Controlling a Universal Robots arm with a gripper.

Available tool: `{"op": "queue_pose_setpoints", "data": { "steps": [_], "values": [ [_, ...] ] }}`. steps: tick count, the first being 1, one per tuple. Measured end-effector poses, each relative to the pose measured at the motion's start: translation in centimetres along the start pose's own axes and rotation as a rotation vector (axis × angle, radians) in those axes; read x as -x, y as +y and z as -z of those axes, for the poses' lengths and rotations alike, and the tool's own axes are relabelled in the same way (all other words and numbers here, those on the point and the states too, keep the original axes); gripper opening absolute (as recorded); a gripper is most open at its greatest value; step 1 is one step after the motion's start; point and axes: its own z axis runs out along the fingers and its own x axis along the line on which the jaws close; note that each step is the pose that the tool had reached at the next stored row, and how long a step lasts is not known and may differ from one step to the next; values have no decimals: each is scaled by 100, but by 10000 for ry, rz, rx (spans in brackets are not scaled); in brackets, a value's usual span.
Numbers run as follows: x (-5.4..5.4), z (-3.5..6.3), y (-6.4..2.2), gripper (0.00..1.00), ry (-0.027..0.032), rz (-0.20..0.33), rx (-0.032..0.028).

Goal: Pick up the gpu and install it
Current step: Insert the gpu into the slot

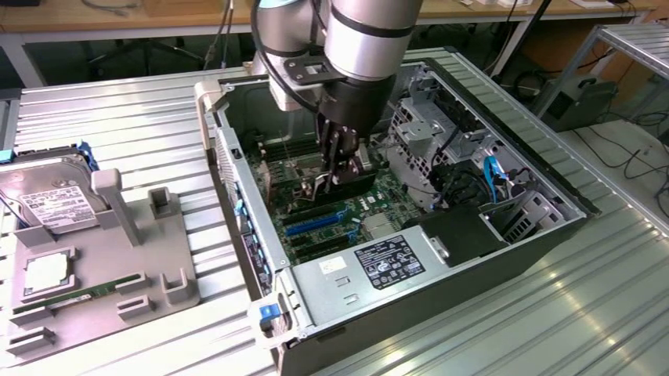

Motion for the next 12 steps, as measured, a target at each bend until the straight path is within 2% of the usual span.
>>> {"op": "queue_pose_setpoints", "data": {
  "steps": [7,12],
  "values": [
    [35,-89,22,26,3,220,-90],
    [35,-175,21,26,2,249,-97]
  ]
}}
